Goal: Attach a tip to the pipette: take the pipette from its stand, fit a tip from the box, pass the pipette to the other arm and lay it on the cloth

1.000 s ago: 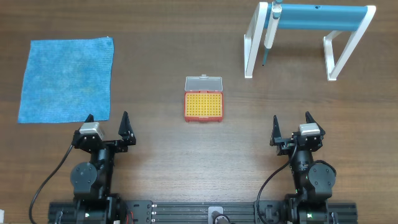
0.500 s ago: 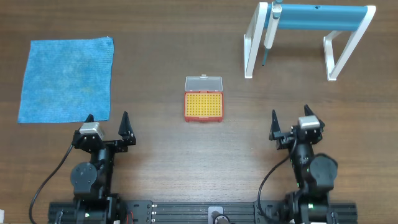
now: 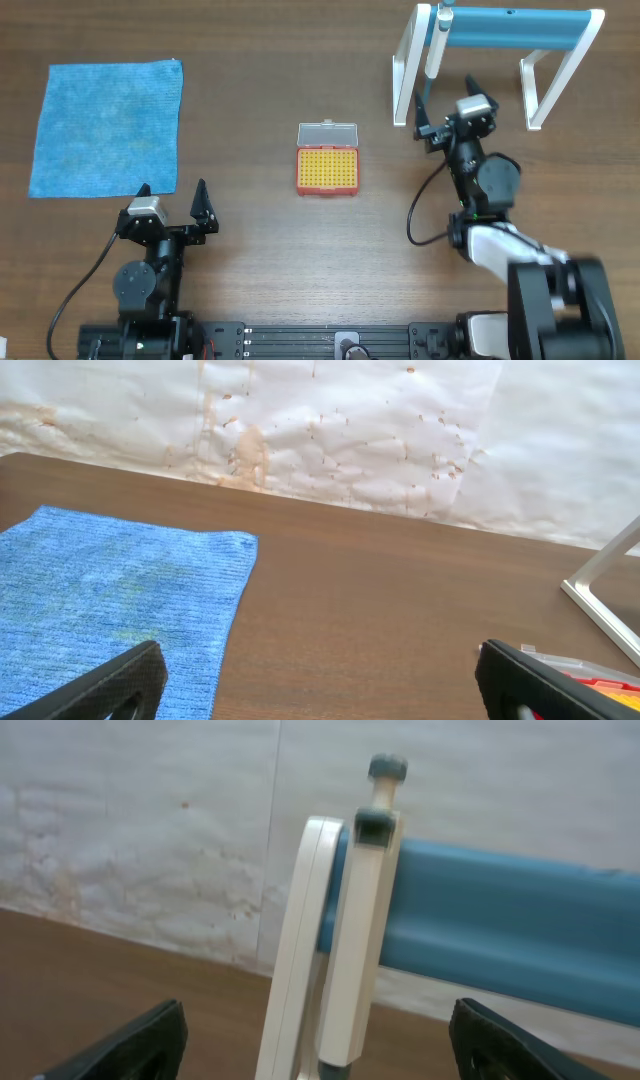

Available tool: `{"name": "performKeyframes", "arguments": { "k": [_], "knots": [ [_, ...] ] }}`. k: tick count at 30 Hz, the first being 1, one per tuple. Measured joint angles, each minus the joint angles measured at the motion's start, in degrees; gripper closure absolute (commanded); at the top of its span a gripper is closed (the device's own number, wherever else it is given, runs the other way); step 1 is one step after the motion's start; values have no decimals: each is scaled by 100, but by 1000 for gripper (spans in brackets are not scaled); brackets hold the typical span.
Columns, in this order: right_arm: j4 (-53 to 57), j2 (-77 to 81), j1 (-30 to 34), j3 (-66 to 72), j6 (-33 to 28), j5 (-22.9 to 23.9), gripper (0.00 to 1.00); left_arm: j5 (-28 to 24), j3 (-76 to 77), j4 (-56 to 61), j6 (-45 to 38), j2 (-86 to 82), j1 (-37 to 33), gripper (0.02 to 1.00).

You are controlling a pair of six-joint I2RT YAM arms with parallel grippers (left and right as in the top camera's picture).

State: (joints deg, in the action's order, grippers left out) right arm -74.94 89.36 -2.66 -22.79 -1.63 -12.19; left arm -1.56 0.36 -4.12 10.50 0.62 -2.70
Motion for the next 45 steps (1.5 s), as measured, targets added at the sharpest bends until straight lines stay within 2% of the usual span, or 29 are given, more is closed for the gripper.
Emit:
{"name": "performKeyframes", "arguments": {
  "k": [5, 8, 14, 32, 37, 45],
  "knots": [
    [11, 483, -4, -358, -2, 273, 143, 0, 0, 0, 0, 0, 0, 20],
    [437, 492, 2, -610, -2, 481, 143, 0, 0, 0, 0, 0, 0, 20],
    [1178, 498, -11, -1086, 0, 612, 143, 0, 0, 0, 0, 0, 0, 20],
    [1036, 946, 68, -1290, 0, 634, 143, 0, 0, 0, 0, 0, 0, 20],
    [1126, 949, 70, -1296, -2, 903, 143, 0, 0, 0, 0, 0, 0, 23],
    [1130, 949, 90, -1296, 0, 1064, 145, 0, 0, 0, 0, 0, 0, 23]
  ]
}}
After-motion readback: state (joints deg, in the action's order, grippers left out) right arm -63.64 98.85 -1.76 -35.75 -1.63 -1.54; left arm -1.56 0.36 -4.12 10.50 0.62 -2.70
